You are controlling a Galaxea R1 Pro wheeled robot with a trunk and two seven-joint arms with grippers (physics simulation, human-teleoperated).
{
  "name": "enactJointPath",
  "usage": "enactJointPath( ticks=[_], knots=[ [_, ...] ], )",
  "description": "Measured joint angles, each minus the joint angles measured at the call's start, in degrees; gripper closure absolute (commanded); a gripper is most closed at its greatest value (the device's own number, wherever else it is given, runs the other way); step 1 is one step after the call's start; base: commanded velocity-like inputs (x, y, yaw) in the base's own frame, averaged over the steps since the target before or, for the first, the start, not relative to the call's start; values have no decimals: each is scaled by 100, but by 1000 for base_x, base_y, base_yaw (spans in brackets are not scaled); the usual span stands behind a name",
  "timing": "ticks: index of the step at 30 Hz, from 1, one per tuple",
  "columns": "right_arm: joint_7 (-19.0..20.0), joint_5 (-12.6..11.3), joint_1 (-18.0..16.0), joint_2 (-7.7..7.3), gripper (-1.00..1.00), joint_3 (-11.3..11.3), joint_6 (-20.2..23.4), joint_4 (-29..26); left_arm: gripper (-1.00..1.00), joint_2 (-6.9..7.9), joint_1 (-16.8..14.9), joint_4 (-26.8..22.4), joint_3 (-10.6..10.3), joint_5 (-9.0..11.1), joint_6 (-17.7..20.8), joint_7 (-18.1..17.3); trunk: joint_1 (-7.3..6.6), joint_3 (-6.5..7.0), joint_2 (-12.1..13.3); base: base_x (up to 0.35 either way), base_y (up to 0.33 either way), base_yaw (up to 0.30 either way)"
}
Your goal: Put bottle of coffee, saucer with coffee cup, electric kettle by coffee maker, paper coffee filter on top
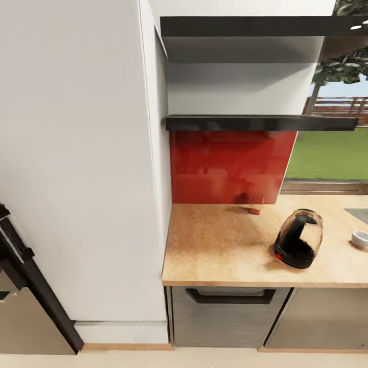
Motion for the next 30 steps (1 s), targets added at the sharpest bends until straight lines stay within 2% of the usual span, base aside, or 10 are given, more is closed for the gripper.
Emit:
enactJointPath(
  ticks=[3,6,9,14,15,20,25,30],
  knots=[
    [0,0,0,1,-100,-4,0,-2,-100,58,54,157,1,-9,47,62,0,0,0,0,0,-266],
    [0,-1,0,0,-100,-4,0,-1,-100,195,220,196,0,-16,58,88,0,0,0,0,0,-266],
    [0,0,0,4,-100,2,0,0,-100,459,500,205,-1,-18,69,97,0,-1,0,0,0,-266],
    [0,0,0,8,-100,3,0,0,-100,794,616,208,-22,-42,4,-4,0,0,0,0,0,-266],
    [0,0,0,9,-100,3,0,0,-100,824,619,207,-25,-45,-4,-48,0,0,0,0,0,-266],
    [0,0,0,16,-100,4,0,0,-100,885,626,208,-24,-63,-14,-834,0,0,0,0,0,-266],
    [0,0,-1,18,-100,2,0,0,-100,1004,648,214,-25,-23,42,-947,0,0,0,0,0,-208],
    [8,7,-1,26,-100,10,-3,-5,-100,1025,769,217,-29,-15,60,-955,0,0,0,0,0,-24]
  ],
)
